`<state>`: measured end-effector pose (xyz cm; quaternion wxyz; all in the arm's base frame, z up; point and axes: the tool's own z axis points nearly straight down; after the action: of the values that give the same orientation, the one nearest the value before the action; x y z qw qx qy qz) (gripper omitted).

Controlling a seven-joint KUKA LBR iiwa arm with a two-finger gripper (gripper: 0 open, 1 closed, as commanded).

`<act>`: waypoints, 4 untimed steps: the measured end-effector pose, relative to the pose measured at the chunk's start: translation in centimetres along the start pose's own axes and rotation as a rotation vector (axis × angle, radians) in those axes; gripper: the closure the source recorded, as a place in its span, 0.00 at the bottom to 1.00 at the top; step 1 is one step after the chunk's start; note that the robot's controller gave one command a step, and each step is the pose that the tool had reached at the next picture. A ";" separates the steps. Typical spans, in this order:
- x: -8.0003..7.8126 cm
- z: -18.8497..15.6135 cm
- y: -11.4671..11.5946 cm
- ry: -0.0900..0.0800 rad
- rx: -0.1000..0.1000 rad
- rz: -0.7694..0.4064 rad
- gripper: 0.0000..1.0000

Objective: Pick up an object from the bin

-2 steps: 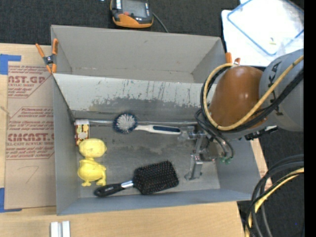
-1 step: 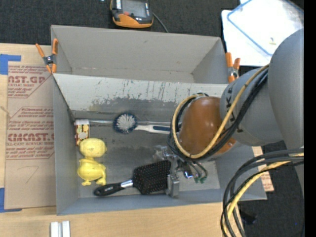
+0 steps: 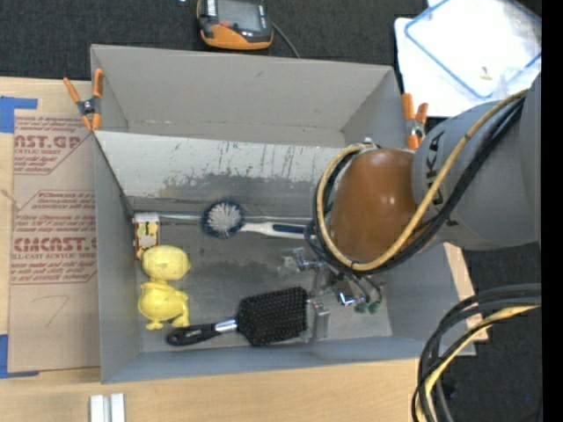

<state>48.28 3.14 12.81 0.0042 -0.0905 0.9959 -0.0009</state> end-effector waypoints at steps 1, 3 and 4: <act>-0.2 5.1 -0.6 -0.010 -0.002 0.013 0.00; -0.4 5.2 -0.2 -0.018 0.000 0.014 1.00; -0.4 5.2 -0.2 -0.018 0.000 0.014 1.00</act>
Offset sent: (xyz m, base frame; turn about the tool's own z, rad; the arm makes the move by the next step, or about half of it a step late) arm -0.0010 0.0108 -0.0581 0.0095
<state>48.75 3.00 7.63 0.0134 -0.0833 0.9964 -0.0002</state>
